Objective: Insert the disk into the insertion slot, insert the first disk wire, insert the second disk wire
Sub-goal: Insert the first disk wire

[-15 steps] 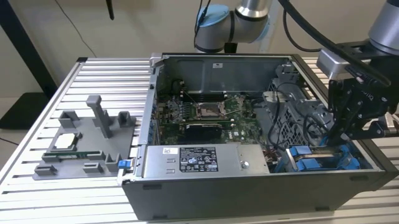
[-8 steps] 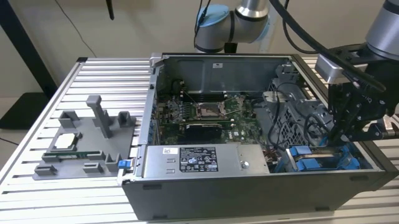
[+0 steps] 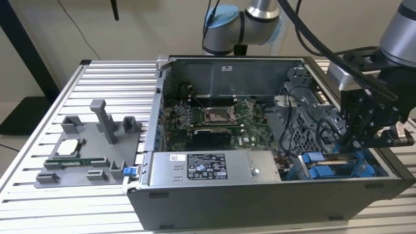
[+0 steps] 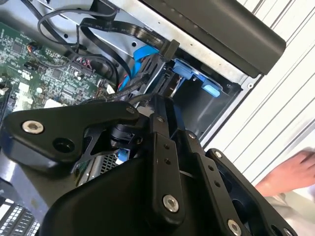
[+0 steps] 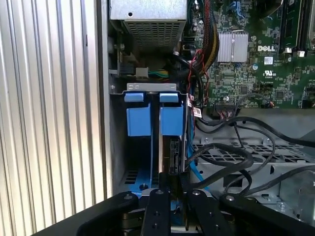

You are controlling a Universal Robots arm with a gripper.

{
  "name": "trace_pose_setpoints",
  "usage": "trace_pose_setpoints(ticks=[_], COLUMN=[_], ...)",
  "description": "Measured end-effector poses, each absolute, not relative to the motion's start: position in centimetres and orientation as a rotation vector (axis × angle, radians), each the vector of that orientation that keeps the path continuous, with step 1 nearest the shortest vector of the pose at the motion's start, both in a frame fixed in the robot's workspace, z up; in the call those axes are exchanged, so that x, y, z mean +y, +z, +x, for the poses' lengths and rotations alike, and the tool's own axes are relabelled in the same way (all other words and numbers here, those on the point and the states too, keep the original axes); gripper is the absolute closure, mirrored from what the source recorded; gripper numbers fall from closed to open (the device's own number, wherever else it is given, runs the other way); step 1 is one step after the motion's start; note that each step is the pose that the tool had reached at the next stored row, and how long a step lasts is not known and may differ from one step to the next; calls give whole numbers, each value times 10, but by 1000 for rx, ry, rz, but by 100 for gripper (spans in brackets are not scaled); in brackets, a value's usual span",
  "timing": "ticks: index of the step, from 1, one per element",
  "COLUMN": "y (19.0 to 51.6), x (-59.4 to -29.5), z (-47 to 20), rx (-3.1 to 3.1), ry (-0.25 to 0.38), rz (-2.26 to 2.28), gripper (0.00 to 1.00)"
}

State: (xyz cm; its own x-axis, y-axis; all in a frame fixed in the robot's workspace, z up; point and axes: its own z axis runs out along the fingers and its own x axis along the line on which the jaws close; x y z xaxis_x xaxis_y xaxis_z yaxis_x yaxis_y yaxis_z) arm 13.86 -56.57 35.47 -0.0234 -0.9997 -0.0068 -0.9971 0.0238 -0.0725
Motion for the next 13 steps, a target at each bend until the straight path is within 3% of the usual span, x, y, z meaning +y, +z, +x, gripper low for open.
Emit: trace_pose_setpoints(ticks=[13], y=[344], x=[-566], z=[141], rx=[2197], ry=[-64], rz=[-2149], gripper=[100])
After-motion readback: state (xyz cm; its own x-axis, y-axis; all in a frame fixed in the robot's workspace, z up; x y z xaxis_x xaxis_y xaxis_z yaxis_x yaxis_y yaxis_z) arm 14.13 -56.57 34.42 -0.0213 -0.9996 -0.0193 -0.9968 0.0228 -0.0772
